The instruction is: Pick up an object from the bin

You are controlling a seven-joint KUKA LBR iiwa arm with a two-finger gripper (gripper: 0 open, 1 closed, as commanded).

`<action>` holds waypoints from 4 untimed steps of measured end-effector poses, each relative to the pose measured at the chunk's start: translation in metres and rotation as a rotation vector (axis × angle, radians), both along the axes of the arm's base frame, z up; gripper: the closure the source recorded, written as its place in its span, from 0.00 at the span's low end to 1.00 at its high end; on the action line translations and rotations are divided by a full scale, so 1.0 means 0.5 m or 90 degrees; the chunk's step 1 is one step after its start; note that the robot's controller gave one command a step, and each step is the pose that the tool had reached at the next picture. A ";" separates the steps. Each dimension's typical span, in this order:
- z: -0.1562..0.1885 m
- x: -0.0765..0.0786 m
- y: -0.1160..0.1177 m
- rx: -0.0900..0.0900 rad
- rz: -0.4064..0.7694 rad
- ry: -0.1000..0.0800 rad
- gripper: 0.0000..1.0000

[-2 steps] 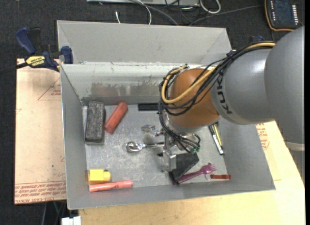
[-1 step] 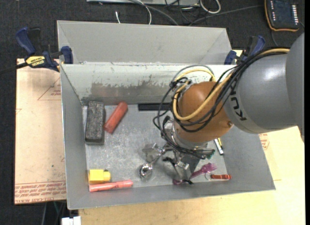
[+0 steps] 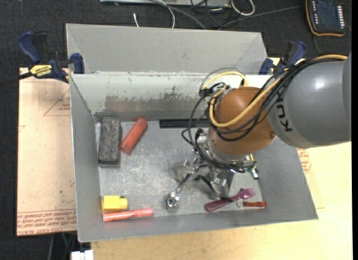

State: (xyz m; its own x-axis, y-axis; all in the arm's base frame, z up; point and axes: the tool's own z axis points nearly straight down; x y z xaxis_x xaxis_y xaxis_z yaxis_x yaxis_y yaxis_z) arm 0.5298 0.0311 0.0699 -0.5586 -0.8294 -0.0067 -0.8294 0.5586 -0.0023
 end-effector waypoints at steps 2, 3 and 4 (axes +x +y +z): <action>0.001 -0.059 -0.032 0.000 0.258 0.002 1.00; 0.001 -0.012 -0.106 0.001 0.554 -0.001 1.00; 0.002 -0.001 -0.037 0.000 0.622 -0.001 1.00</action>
Offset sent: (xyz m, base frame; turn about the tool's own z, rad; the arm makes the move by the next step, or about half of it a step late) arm 0.0000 0.0000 0.0000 0.0000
